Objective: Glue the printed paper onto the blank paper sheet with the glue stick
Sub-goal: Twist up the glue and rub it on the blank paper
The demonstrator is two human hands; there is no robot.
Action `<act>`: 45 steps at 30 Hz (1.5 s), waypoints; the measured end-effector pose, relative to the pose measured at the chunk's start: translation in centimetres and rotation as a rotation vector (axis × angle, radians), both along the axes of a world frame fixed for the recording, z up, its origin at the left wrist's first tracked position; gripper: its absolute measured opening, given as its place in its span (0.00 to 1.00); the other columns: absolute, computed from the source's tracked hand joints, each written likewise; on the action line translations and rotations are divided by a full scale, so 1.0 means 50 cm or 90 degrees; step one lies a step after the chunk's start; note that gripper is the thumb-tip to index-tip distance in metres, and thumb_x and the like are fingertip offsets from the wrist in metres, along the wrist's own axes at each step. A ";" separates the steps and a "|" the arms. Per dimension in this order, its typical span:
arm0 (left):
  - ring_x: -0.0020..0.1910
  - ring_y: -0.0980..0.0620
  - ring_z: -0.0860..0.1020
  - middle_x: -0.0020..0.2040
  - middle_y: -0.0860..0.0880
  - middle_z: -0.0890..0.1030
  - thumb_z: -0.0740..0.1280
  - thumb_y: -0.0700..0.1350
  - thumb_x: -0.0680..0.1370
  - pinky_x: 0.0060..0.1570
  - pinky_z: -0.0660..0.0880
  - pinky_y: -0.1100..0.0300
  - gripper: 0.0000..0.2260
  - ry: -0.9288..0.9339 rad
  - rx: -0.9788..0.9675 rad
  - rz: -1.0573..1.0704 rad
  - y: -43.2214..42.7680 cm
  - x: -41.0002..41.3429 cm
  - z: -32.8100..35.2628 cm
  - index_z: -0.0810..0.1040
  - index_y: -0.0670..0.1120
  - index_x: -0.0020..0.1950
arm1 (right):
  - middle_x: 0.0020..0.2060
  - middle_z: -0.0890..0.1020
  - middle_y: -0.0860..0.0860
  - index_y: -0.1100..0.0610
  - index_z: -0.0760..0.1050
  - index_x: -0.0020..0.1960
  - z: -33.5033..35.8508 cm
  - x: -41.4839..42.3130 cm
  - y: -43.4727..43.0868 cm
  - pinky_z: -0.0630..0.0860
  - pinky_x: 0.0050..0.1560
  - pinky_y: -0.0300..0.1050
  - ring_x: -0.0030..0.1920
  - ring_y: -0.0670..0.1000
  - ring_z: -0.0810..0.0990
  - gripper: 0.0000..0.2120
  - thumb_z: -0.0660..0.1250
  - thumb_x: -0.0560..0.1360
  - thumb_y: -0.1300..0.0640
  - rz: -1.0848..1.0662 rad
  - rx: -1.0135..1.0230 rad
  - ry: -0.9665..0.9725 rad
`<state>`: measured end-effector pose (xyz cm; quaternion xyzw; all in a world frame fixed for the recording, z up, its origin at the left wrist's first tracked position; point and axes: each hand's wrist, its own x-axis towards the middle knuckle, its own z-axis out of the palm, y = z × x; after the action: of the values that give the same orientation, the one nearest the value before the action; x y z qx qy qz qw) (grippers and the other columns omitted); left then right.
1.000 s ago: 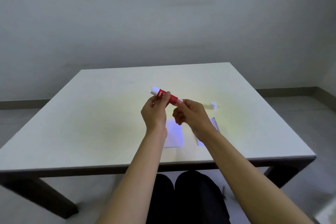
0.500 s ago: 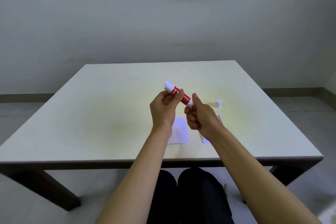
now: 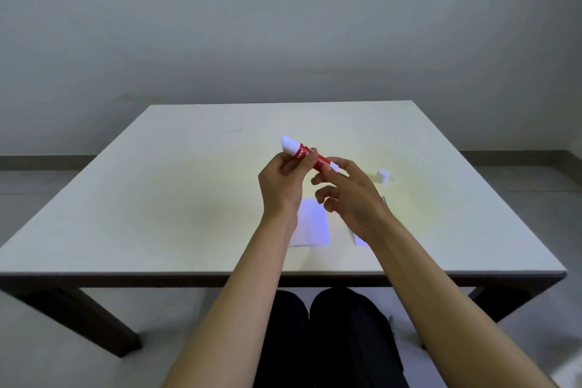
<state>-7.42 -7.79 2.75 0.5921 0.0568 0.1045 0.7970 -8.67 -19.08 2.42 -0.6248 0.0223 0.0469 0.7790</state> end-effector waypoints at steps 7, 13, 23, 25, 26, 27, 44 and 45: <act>0.52 0.52 0.82 0.47 0.47 0.85 0.73 0.41 0.72 0.53 0.72 0.65 0.03 -0.018 -0.004 -0.063 0.005 -0.010 -0.003 0.80 0.47 0.40 | 0.25 0.63 0.49 0.56 0.67 0.31 -0.004 0.010 0.005 0.55 0.22 0.37 0.20 0.46 0.58 0.25 0.56 0.77 0.37 -0.028 -0.019 0.126; 0.52 0.49 0.81 0.44 0.48 0.85 0.73 0.41 0.71 0.62 0.74 0.54 0.03 -0.010 -0.034 -0.040 0.014 -0.004 -0.009 0.81 0.47 0.39 | 0.32 0.76 0.53 0.60 0.74 0.47 -0.012 0.002 -0.004 0.69 0.34 0.43 0.27 0.50 0.72 0.09 0.62 0.79 0.54 0.009 0.046 -0.050; 0.46 0.56 0.83 0.43 0.53 0.86 0.72 0.39 0.72 0.52 0.75 0.61 0.03 -0.018 -0.017 -0.071 0.023 -0.008 -0.023 0.82 0.47 0.43 | 0.35 0.80 0.53 0.59 0.76 0.56 -0.028 -0.003 0.017 0.76 0.35 0.41 0.31 0.52 0.77 0.12 0.64 0.77 0.53 0.052 0.150 -0.010; 0.47 0.58 0.81 0.46 0.54 0.85 0.72 0.42 0.72 0.51 0.73 0.63 0.06 -0.029 0.058 -0.084 0.028 -0.006 -0.023 0.82 0.48 0.47 | 0.32 0.79 0.51 0.59 0.76 0.52 -0.029 0.001 0.017 0.75 0.34 0.39 0.32 0.51 0.76 0.05 0.65 0.77 0.59 0.016 0.198 -0.010; 0.51 0.58 0.80 0.51 0.55 0.83 0.73 0.43 0.72 0.52 0.72 0.64 0.10 -0.035 0.118 -0.109 0.038 -0.003 -0.026 0.81 0.49 0.53 | 0.30 0.77 0.50 0.57 0.75 0.48 -0.030 0.005 0.014 0.74 0.33 0.39 0.32 0.51 0.74 0.03 0.65 0.77 0.59 -0.017 0.227 0.018; 0.56 0.57 0.78 0.56 0.56 0.81 0.73 0.44 0.72 0.53 0.72 0.64 0.17 -0.037 0.185 -0.140 0.053 0.002 -0.031 0.78 0.50 0.60 | 0.29 0.75 0.49 0.56 0.74 0.45 -0.031 0.011 0.006 0.73 0.33 0.39 0.31 0.50 0.73 0.03 0.65 0.76 0.57 -0.061 0.261 0.054; 0.78 0.53 0.39 0.79 0.59 0.44 0.61 0.63 0.75 0.73 0.34 0.40 0.38 0.013 1.005 -0.457 0.169 0.022 -0.123 0.45 0.55 0.78 | 0.41 0.85 0.52 0.58 0.77 0.46 -0.090 0.030 0.034 0.77 0.47 0.47 0.42 0.52 0.83 0.05 0.68 0.72 0.58 -0.086 -0.441 -0.192; 0.78 0.53 0.39 0.79 0.59 0.45 0.61 0.64 0.74 0.73 0.34 0.40 0.39 0.017 1.005 -0.457 0.168 0.023 -0.123 0.44 0.55 0.78 | 0.40 0.85 0.52 0.58 0.77 0.46 -0.091 0.027 0.035 0.77 0.45 0.47 0.41 0.52 0.83 0.05 0.68 0.72 0.58 -0.084 -0.456 -0.203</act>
<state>-6.29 0.62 -3.38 0.9553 -0.2134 -0.1516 0.1372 -7.32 -17.34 -2.12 -0.8537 -0.0443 -0.1114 0.5068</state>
